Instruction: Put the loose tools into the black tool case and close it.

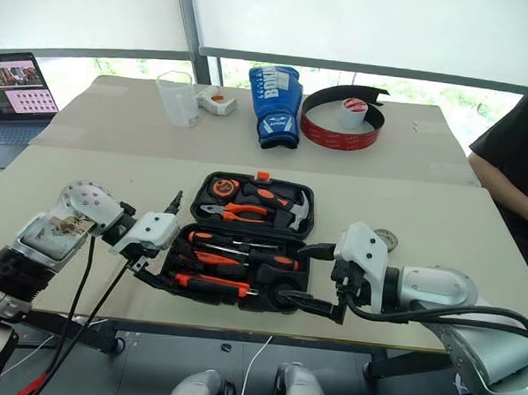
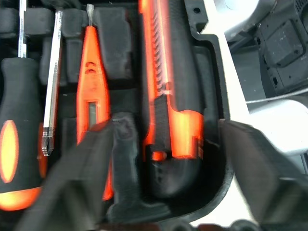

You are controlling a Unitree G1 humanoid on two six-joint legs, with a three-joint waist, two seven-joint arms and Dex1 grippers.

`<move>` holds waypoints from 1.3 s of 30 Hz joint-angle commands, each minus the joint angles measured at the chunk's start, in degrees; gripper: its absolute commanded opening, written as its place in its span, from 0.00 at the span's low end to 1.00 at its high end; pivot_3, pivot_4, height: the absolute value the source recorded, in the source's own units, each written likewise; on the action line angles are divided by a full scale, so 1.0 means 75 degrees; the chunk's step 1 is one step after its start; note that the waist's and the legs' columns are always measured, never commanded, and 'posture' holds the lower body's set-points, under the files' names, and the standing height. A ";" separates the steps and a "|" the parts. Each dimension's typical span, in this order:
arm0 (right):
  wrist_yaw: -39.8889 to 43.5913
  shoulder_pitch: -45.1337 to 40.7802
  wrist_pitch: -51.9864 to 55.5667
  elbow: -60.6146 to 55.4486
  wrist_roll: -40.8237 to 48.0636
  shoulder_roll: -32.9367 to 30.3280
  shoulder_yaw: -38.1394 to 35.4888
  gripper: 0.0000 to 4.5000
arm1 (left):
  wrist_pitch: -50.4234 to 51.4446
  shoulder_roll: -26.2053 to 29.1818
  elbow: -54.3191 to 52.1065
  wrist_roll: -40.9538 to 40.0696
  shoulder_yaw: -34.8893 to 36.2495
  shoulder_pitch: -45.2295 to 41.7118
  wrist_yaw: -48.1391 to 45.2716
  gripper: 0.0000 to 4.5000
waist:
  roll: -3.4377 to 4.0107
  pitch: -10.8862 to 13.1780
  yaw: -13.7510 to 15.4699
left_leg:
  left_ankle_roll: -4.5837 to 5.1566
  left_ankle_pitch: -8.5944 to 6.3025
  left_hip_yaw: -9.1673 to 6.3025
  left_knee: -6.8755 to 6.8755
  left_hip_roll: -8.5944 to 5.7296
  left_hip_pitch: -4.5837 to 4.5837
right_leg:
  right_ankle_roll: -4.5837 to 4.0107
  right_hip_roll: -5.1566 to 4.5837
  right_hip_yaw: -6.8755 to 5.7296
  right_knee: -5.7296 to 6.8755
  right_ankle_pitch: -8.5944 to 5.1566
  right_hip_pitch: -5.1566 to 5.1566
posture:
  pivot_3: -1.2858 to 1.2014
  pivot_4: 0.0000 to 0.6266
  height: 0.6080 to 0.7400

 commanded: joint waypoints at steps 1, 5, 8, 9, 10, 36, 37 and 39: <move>0.0016 -0.0168 -0.0081 -0.0061 0.0051 0.0030 -0.0063 1.00 | 0.0704 0.0090 -0.0433 -0.0584 0.0463 -0.0154 -0.0054 0.99 | 0.0000 0.0000 0.0014 | 0.0000 0.0000 0.0000 0.0001 -0.0001 0.0000 | 0.0000 -0.0001 0.0000 0.0001 0.0000 0.0000 | 0.52 0.24 0.90; 0.0058 -0.0226 -0.0112 0.0025 -0.0006 0.0064 0.0004 1.00 | 0.0848 -0.0052 -0.0396 -0.0679 0.0783 -0.0190 -0.0018 0.99 | 0.0000 0.0000 0.0018 | 0.0001 0.0000 -0.0004 0.0026 0.0000 -0.0006 | 0.0001 -0.0001 -0.0002 0.0013 0.0000 0.0000 | 0.52 0.24 0.90; 0.0066 -0.0272 -0.0135 0.0062 -0.0046 0.0102 0.0079 1.00 | 0.0613 -0.0240 -0.0247 -0.0504 0.0819 -0.0076 0.0086 0.84 | 0.0000 0.0000 0.0017 | 0.0005 -0.0002 -0.0004 0.0036 0.0000 -0.0007 | 0.0001 -0.0001 -0.0001 0.0017 0.0000 0.0000 | 0.52 0.24 0.90; 0.0068 -0.0292 -0.0139 0.0072 -0.0052 0.0113 0.0101 1.00 | 0.0552 -0.0290 -0.0209 -0.0460 0.0816 -0.0045 0.0091 0.74 | 0.0000 0.0000 0.0019 | 0.0005 -0.0002 -0.0004 0.0037 0.0000 -0.0007 | 0.0001 -0.0002 0.0000 0.0018 0.0000 0.0001 | 0.52 0.24 0.90; 0.0071 -0.0305 -0.0143 0.0079 -0.0060 0.0116 0.0113 1.00 | 0.0480 -0.0330 -0.0186 -0.0403 0.0784 -0.0008 0.0079 0.65 | 0.0000 0.0000 0.0015 | 0.0005 -0.0002 -0.0005 0.0038 0.0000 -0.0009 | 0.0001 -0.0001 -0.0001 0.0019 0.0000 0.0000 | 0.52 0.24 0.90; -0.0116 -0.0026 0.0020 -0.0122 -0.0062 0.0030 -0.0215 1.00 | -0.1321 -0.1064 0.0143 0.1558 -0.0041 0.0539 0.0553 0.01 | 0.0093 -0.0064 0.0110 | 0.0083 -0.0056 -0.0006 0.0043 -0.0002 0.0081 | 0.0033 -0.0015 0.0006 -0.0014 0.0007 0.0107 | 0.52 0.24 0.90; -0.0118 0.0005 0.0015 -0.0134 -0.0078 0.0008 -0.0250 1.00 | -0.1004 -0.1084 0.0054 0.1347 0.0101 0.0461 0.0528 0.01 | 0.0093 -0.0064 0.0116 | 0.0083 -0.0055 -0.0006 0.0043 -0.0003 0.0080 | 0.0034 -0.0015 0.0006 -0.0014 0.0007 0.0107 | 0.52 0.24 0.90; -0.0123 0.0127 0.0096 -0.0145 0.0003 -0.0071 -0.0444 1.00 | -0.0021 -0.1099 -0.0226 0.0679 0.0528 0.0279 0.0460 0.01 | 0.0092 -0.0063 0.0122 | 0.0081 -0.0054 -0.0007 0.0043 -0.0003 0.0076 | 0.0034 -0.0014 0.0006 -0.0014 0.0007 0.0104 | 0.52 0.24 0.90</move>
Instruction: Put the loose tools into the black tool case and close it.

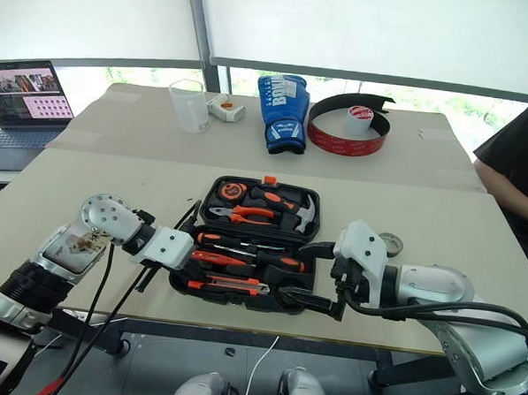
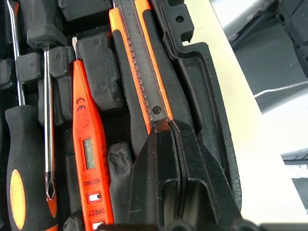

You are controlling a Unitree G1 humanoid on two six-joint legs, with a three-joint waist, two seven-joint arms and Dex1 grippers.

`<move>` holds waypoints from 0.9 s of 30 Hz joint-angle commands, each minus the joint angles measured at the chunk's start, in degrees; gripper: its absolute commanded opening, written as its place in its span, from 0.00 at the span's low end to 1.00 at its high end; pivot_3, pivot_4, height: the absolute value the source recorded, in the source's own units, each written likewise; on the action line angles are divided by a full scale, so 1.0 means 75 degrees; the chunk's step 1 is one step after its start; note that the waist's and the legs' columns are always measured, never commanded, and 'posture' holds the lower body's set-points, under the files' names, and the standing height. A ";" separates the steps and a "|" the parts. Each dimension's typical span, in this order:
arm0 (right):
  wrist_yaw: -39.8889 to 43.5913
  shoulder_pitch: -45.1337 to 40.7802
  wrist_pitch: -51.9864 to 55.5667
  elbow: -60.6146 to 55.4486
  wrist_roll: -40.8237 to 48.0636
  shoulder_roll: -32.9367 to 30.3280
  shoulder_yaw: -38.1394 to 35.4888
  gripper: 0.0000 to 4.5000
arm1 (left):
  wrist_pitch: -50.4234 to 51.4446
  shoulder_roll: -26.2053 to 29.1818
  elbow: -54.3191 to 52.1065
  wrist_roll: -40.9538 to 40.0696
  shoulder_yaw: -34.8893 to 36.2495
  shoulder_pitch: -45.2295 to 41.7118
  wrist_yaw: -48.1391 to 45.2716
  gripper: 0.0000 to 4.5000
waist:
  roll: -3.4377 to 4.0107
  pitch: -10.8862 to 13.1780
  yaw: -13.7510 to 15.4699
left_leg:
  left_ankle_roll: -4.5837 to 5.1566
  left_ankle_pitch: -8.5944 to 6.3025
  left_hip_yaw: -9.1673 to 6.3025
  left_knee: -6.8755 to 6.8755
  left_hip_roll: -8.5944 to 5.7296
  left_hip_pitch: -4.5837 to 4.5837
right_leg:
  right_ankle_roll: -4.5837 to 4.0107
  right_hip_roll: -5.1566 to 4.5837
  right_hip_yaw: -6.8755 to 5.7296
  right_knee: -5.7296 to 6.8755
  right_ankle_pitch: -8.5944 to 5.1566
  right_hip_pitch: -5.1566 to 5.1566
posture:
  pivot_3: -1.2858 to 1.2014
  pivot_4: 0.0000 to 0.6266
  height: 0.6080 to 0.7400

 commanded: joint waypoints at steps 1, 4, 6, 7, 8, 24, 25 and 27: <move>-0.0029 0.0169 0.0134 -0.0239 0.0227 -0.0203 -0.0582 1.00 | 0.1792 -0.0058 -0.0357 -0.0951 0.0537 -0.0212 -0.0088 0.07 | -0.0004 0.0002 0.0005 | -0.0001 0.0001 0.0000 0.0000 0.0000 -0.0006 | 0.0001 0.0001 -0.0001 0.0000 -0.0001 -0.0004 | 0.52 0.24 0.90; 0.0029 0.0530 0.0347 -0.0170 0.0481 -0.0403 -0.1180 1.00 | 0.3099 0.0027 -0.0712 -0.2170 0.1390 -0.0451 -0.0134 0.24 | -0.0023 0.0015 -0.0006 | -0.0002 0.0003 -0.0001 0.0005 0.0000 -0.0033 | 0.0007 0.0003 -0.0005 0.0001 -0.0004 -0.0024 | 0.52 0.24 0.90; 0.0159 0.0839 0.0350 0.0001 0.0432 -0.0635 -0.1619 1.00 | 0.3728 -0.0008 -0.0912 -0.2709 0.1958 -0.0522 0.0259 0.39 | -0.0026 0.0016 -0.0016 | -0.0003 0.0004 -0.0005 0.0012 0.0001 -0.0043 | 0.0015 0.0005 -0.0005 0.0000 -0.0009 -0.0029 | 0.52 0.24 0.90; 0.0224 0.0978 0.0325 0.0184 0.0341 -0.0752 -0.1840 1.00 | 0.4003 -0.0078 -0.0992 -0.2969 0.2275 -0.0552 0.0530 0.49 | -0.0025 0.0016 -0.0021 | -0.0002 0.0004 -0.0005 0.0013 0.0000 -0.0043 | 0.0020 0.0005 -0.0003 -0.0002 -0.0012 -0.0028 | 0.52 0.24 0.90; 0.0279 0.1075 0.0284 0.0459 0.0221 -0.0856 -0.2026 1.00 | 0.4277 -0.0138 -0.1102 -0.3208 0.2563 -0.0566 0.0797 0.56 | -0.0026 0.0016 -0.0024 | -0.0002 0.0004 -0.0004 0.0013 -0.0001 -0.0040 | 0.0027 0.0004 0.0000 -0.0004 -0.0016 -0.0024 | 0.52 0.24 0.90; 0.0178 -0.1753 -0.1513 0.6004 -0.3042 -0.0500 0.0477 1.00 | 0.4928 -0.0480 -0.3004 -0.4150 0.3052 0.0529 0.2391 1.00 | -0.0033 0.0033 -0.0183 | -0.0042 0.0025 0.0002 -0.0008 -0.0004 -0.0002 | 0.0022 0.0009 0.0017 0.0015 -0.0025 -0.0011 | 0.52 0.24 0.90; 0.0193 -0.1884 -0.1577 0.6229 -0.3150 -0.0432 0.0562 1.00 | 0.4881 -0.0448 -0.3052 -0.4134 0.3043 0.0604 0.2400 1.00 | -0.0032 0.0033 -0.0186 | -0.0045 0.0027 0.0003 -0.0009 -0.0004 -0.0001 | 0.0018 0.0009 0.0017 0.0018 -0.0028 -0.0012 | 0.52 0.24 0.90; 0.0313 -0.2049 -0.1688 0.6540 -0.3286 -0.0309 0.0708 0.95 | 0.4743 -0.0413 -0.3102 -0.4056 0.3033 0.0746 0.2449 1.00 | -0.0030 0.0035 -0.0189 | -0.0046 0.0028 0.0004 -0.0009 -0.0004 -0.0002 | 0.0016 0.0008 0.0017 0.0019 -0.0028 -0.0013 | 0.52 0.24 0.90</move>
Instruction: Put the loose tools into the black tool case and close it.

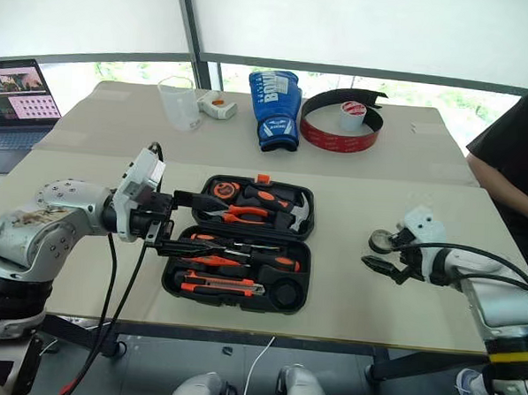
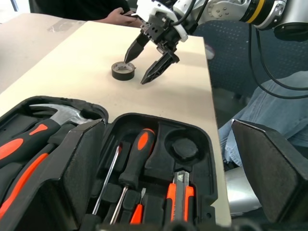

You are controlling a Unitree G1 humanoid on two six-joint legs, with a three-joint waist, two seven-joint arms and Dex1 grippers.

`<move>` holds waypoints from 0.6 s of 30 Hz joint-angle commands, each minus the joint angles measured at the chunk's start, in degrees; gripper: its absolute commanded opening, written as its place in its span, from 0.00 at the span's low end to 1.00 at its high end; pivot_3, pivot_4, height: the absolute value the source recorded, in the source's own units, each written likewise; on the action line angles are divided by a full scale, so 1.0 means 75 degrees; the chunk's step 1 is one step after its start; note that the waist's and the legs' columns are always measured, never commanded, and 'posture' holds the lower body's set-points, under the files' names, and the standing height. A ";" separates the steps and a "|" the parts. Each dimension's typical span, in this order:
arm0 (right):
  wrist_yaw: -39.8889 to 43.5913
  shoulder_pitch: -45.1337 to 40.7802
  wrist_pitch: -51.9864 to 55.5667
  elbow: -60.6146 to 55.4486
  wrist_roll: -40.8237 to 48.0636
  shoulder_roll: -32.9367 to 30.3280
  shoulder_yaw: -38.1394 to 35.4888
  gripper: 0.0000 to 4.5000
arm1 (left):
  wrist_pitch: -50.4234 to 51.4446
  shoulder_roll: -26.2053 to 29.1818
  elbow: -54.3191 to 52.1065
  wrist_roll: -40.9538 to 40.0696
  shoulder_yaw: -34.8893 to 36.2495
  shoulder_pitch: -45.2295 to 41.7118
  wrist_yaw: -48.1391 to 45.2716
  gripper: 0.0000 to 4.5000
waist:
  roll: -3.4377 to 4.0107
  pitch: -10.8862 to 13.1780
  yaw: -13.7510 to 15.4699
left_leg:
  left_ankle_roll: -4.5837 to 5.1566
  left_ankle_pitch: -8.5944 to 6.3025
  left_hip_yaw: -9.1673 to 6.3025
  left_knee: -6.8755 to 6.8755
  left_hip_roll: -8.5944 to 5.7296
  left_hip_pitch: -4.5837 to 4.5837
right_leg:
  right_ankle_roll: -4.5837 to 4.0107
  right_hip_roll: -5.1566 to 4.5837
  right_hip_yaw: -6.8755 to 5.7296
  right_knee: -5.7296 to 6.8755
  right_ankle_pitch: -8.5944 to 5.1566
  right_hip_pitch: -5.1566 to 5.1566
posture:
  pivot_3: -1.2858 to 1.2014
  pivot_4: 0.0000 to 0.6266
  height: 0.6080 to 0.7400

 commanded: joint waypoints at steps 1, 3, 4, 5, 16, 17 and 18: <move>0.0211 -0.0297 -0.0356 0.0445 -0.0299 0.0098 0.0125 0.91 | -0.0357 0.0141 -0.0279 0.0050 0.0077 0.0172 0.0079 1.00 | 0.0000 0.0000 0.0004 | 0.0000 0.0000 0.0000 0.0000 0.0000 0.0000 | 0.0000 0.0000 -0.0001 -0.0001 0.0000 0.0000 | 0.52 0.24 0.90; 0.0330 -0.0325 -0.0482 0.0553 -0.0398 0.0190 0.0223 0.80 | -0.0507 0.0191 -0.0280 0.0126 0.0042 0.0279 0.0065 1.00 | 0.0000 0.0000 0.0006 | 0.0000 0.0000 0.0000 0.0003 0.0000 0.0001 | 0.0000 -0.0002 -0.0001 0.0000 0.0000 0.0001 | 0.52 0.24 0.90; 0.0378 -0.0327 -0.0551 0.0576 -0.0441 0.0225 0.0251 0.70 | -0.0562 0.0205 -0.0274 0.0154 0.0033 0.0317 0.0065 1.00 | 0.0000 0.0000 0.0007 | 0.0000 0.0000 -0.0001 0.0004 0.0000 0.0001 | 0.0000 -0.0002 -0.0001 0.0000 0.0000 0.0002 | 0.52 0.24 0.90; 0.0397 -0.0336 -0.0602 0.0587 -0.0476 0.0265 0.0261 0.63 | -0.0621 0.0209 -0.0255 0.0187 0.0017 0.0351 0.0066 1.00 | 0.0000 0.0000 0.0010 | 0.0000 0.0000 -0.0001 0.0004 0.0000 0.0001 | 0.0000 -0.0003 -0.0002 0.0000 0.0000 0.0002 | 0.52 0.24 0.90; 0.1217 -0.0387 -0.0597 -0.1181 0.0250 0.0299 -0.0185 0.01 | -0.1622 0.0699 -0.0125 0.0789 -0.0513 0.0816 -0.0619 1.00 | 0.0014 0.0005 -0.0068 | -0.0003 0.0000 0.0001 0.0001 0.0003 0.0002 | 0.0000 -0.0002 0.0001 0.0007 0.0000 -0.0004 | 0.52 0.24 0.90; 0.1409 -0.0390 -0.0371 -0.1621 0.0544 0.0284 -0.0227 0.01 | -0.1776 0.0759 -0.0106 0.0863 -0.0558 0.0871 -0.0694 1.00 | 0.0016 0.0006 -0.0077 | -0.0005 0.0001 0.0000 -0.0002 0.0003 0.0001 | 0.0000 -0.0002 0.0003 0.0008 0.0000 -0.0008 | 0.52 0.24 0.90; 0.1664 -0.0374 -0.0058 -0.2285 0.0973 0.0246 -0.0215 0.01 | -0.1887 0.0806 -0.0091 0.0905 -0.0595 0.0922 -0.0775 1.00 | 0.0017 0.0006 -0.0075 | -0.0006 0.0002 0.0000 -0.0004 0.0003 0.0001 | -0.0001 -0.0001 0.0003 0.0009 -0.0001 -0.0009 | 0.52 0.24 0.90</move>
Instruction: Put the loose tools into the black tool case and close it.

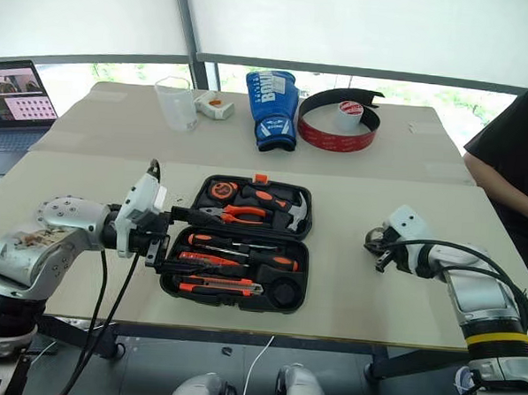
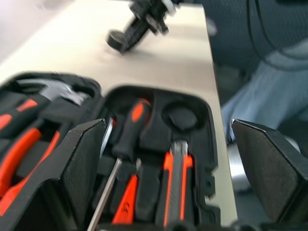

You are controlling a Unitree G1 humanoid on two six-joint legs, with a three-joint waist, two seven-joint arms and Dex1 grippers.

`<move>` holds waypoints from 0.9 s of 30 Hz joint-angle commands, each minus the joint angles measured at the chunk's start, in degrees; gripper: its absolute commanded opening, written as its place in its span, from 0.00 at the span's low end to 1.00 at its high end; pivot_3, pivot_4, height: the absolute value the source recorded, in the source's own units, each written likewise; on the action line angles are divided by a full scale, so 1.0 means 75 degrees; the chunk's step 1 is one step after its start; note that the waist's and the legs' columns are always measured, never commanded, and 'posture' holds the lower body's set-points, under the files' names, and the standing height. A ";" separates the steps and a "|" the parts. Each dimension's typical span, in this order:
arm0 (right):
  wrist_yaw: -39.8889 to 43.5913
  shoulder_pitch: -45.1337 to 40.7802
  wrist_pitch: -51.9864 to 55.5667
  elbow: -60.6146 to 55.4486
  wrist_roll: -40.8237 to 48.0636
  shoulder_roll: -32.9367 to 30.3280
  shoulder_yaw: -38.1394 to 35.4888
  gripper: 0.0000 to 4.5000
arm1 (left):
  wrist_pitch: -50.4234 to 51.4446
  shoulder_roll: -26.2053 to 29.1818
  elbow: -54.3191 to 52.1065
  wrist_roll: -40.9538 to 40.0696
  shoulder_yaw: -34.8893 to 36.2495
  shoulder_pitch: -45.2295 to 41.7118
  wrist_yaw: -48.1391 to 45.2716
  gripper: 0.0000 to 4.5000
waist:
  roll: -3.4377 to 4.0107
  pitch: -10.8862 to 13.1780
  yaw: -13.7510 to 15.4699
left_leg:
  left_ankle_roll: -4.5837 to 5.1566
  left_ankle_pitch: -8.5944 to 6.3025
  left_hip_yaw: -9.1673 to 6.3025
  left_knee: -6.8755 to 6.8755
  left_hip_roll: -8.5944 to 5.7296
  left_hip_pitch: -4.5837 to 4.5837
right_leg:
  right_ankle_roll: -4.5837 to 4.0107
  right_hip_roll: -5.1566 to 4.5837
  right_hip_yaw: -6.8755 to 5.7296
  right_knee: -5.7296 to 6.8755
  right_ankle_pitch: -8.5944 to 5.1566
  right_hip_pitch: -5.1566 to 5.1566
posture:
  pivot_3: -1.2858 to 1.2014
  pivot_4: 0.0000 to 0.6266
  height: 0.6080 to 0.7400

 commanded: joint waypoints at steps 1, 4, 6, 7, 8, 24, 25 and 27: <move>0.0914 -0.0091 0.1031 -0.2460 0.1531 -0.0247 -0.0316 0.01 | -0.0560 0.0216 -0.0056 0.0178 -0.0089 0.0129 -0.0358 1.00 | 0.0002 0.0001 0.0009 | -0.0001 0.0001 -0.0004 -0.0001 0.0002 -0.0001 | -0.0001 0.0001 -0.0004 0.0000 0.0000 0.0000 | 0.52 0.24 0.90; 0.1337 0.0130 0.1591 -0.3962 0.2110 -0.0461 0.0125 0.01 | -0.0694 0.0233 -0.0030 0.0226 -0.0172 0.0116 -0.0433 1.00 | 0.0003 0.0002 0.0079 | -0.0002 0.0000 -0.0010 -0.0002 0.0004 -0.0004 | -0.0002 0.0000 -0.0010 -0.0004 -0.0001 -0.0002 | 0.52 0.24 0.90; 0.1418 0.0278 0.1681 -0.4516 0.2004 -0.0584 0.0587 0.01 | -0.0832 0.0223 0.0002 0.0323 -0.0263 0.0084 -0.0467 1.00 | 0.0001 0.0002 0.0139 | -0.0005 -0.0007 -0.0013 -0.0002 0.0003 -0.0004 | -0.0001 -0.0001 -0.0014 -0.0015 -0.0001 0.0002 | 0.52 0.24 0.90; 0.1390 0.0311 0.1748 -0.4658 0.1951 -0.0592 0.0775 0.01 | -0.0874 0.0217 -0.0003 0.0348 -0.0289 0.0100 -0.0477 1.00 | 0.0001 0.0002 0.0161 | -0.0005 -0.0012 -0.0013 -0.0002 0.0003 -0.0005 | -0.0001 -0.0001 -0.0016 -0.0021 -0.0001 0.0004 | 0.52 0.24 0.90; 0.1354 0.0332 0.1783 -0.4750 0.1897 -0.0578 0.0929 0.01 | -0.0895 0.0213 -0.0018 0.0363 -0.0297 0.0126 -0.0485 1.00 | 0.0000 0.0002 0.0175 | 0.0001 -0.0016 -0.0013 -0.0002 0.0002 -0.0007 | -0.0001 -0.0003 -0.0016 -0.0025 -0.0001 0.0004 | 0.52 0.24 0.90; 0.1231 0.0286 0.1820 -0.4592 0.1333 -0.0349 0.1795 0.63 | -0.0548 0.0274 -0.0084 0.0321 -0.0394 -0.0222 -0.0382 1.00 | -0.0001 0.0003 0.0173 | 0.0026 -0.0026 -0.0009 0.0001 -0.0002 -0.0017 | 0.0000 -0.0008 -0.0018 -0.0026 -0.0001 -0.0001 | 0.52 0.24 0.90; 0.1285 0.0278 0.1824 -0.4649 0.1453 -0.0373 0.1663 0.69 | -0.0517 0.0275 -0.0068 0.0344 -0.0397 -0.0225 -0.0345 1.00 | -0.0001 0.0003 0.0170 | 0.0026 -0.0026 -0.0009 0.0001 -0.0002 -0.0017 | 0.0000 -0.0008 -0.0018 -0.0026 -0.0001 -0.0001 | 0.52 0.24 0.90; 0.1284 0.0199 0.2110 -0.4683 0.1882 -0.0429 0.1195 0.75 | -0.0467 0.0281 0.0044 0.0414 -0.0354 -0.0184 -0.0209 1.00 | -0.0002 0.0004 0.0171 | 0.0026 -0.0026 -0.0009 0.0001 -0.0002 -0.0017 | 0.0000 -0.0008 -0.0018 -0.0026 -0.0001 -0.0002 | 0.52 0.24 0.90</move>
